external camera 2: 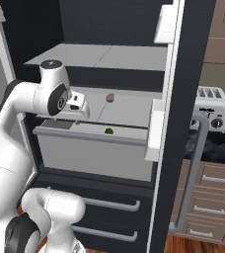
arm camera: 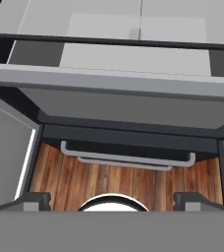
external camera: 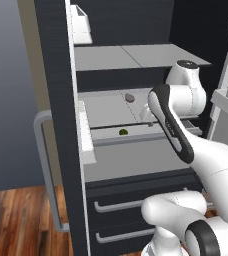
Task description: Fully open the fridge drawer.
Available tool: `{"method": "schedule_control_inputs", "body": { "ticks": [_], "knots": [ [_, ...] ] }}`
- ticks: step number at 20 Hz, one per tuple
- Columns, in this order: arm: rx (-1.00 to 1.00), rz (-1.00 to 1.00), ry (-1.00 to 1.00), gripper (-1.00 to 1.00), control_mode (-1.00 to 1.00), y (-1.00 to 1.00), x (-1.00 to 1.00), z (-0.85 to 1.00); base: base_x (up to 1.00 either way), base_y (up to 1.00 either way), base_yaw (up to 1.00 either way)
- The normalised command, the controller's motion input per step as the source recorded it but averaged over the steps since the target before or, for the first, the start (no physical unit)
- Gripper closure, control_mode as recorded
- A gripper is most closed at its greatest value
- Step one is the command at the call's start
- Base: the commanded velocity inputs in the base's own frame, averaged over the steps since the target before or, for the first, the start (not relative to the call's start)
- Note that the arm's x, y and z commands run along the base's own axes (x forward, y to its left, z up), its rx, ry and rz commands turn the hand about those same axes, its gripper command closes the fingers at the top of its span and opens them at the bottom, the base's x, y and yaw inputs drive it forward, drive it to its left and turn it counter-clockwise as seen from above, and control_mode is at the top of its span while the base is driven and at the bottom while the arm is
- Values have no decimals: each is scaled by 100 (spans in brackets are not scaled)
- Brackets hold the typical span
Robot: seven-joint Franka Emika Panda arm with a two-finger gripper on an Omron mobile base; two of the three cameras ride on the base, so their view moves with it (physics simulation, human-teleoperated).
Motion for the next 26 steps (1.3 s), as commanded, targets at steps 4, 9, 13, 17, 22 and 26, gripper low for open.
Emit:
{"method": "schedule_control_inputs", "body": {
  "ticks": [4, 9, 13, 17, 22, 26],
  "knots": [
    [-1, 0, -8, -100, -100, 0, 30, -16, 0, 0, 0],
    [-3, 0, -11, -100, -100, 0, 49, -49, 0, 0, 0],
    [0, 0, 0, -100, -100, 0, 49, -51, 0, 0, 0],
    [0, 0, 0, -100, -100, -3, 55, -35, 0, 0, 0],
    [0, -4, 0, -100, -100, -4, 54, -18, 0, 0, 0],
    [0, -4, 0, -100, -100, 0, 43, -11, 0, 0, 0]
  ]
}}
